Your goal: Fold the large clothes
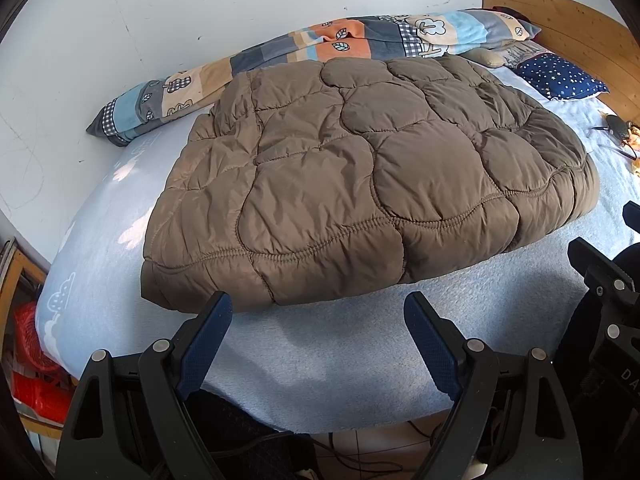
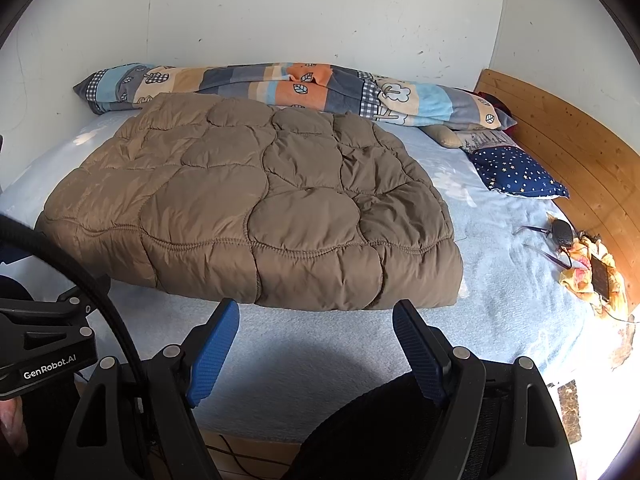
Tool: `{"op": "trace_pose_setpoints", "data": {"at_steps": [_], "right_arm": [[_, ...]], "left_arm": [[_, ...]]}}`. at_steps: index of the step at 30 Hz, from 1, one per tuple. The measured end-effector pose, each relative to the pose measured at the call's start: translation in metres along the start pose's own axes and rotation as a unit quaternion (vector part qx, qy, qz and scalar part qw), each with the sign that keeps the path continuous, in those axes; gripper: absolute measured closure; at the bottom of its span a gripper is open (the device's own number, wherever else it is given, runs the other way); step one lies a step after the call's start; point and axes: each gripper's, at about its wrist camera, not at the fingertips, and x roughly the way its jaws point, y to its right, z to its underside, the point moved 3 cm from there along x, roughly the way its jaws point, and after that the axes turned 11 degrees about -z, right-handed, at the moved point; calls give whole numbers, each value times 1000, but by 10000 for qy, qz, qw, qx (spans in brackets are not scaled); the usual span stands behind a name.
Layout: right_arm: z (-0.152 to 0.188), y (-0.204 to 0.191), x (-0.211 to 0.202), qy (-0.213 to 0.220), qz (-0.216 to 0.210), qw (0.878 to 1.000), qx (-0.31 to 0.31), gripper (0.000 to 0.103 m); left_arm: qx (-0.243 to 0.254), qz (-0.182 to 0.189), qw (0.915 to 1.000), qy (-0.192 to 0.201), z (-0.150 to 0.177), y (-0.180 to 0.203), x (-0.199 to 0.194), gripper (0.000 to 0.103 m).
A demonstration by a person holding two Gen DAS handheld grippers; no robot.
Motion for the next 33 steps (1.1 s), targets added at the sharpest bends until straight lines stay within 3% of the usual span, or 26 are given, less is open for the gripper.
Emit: {"op": "trace_pose_setpoints", "data": {"at_steps": [33], "right_arm": [[1,0,-1,3,45,10000,-9,20]], "left_arm": [[66,37,10000,4,2,-1,0,16]]}}
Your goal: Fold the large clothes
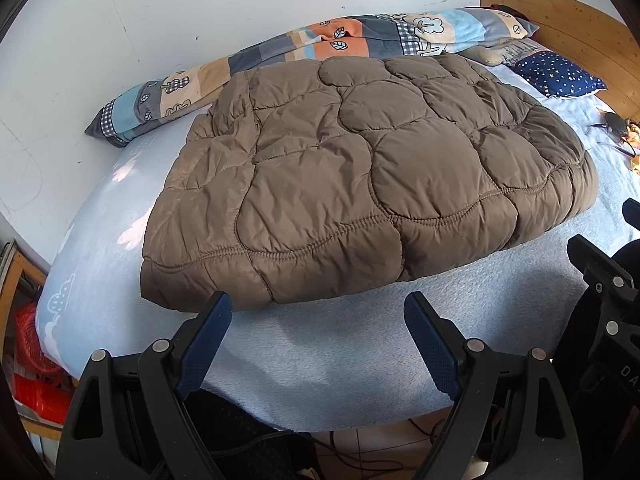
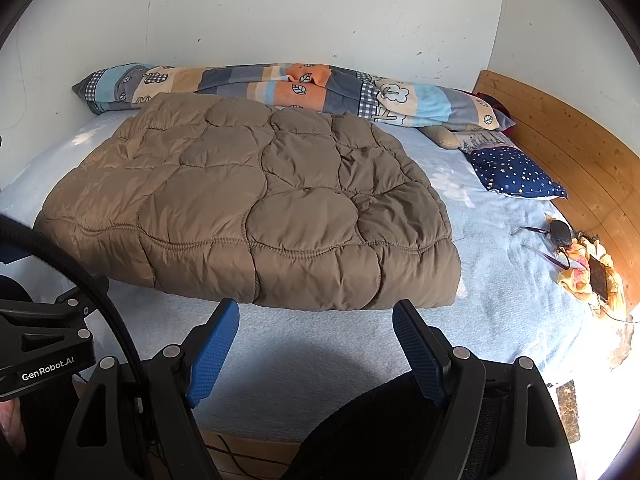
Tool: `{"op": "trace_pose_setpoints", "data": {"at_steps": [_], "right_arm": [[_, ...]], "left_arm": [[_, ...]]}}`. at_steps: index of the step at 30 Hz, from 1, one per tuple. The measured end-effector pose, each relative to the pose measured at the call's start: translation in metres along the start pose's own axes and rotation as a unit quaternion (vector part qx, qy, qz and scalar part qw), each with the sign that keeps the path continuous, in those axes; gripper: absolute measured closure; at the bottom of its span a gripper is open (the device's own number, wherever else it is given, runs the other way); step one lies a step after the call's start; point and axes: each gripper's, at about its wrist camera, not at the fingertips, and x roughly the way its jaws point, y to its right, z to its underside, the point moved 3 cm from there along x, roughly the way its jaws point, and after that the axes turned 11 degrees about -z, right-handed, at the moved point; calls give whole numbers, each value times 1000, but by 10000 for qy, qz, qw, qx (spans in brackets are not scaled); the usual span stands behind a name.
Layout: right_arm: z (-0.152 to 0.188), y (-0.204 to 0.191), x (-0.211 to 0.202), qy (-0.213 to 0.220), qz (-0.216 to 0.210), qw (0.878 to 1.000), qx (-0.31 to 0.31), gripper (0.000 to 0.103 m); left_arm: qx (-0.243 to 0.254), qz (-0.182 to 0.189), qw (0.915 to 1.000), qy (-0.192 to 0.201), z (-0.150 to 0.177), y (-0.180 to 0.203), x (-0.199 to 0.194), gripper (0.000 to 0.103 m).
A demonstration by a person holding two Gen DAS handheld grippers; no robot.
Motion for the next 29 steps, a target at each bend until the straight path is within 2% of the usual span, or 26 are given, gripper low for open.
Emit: {"op": "trace_pose_setpoints", "data": {"at_steps": [21,24,29], "right_arm": [[0,1,-2,56,51,10000,-6,20],[0,1,-4,91,74,9999,-10,20],[0,5,-10,177,128,9998,0,20]], "left_arm": [[-2,-18,10000,8,0,-5,-2,16],[-11,114,9999,-64,0,-8,-2,16],[-220,20,9998,-31,-1,-24,-5,16]]}}
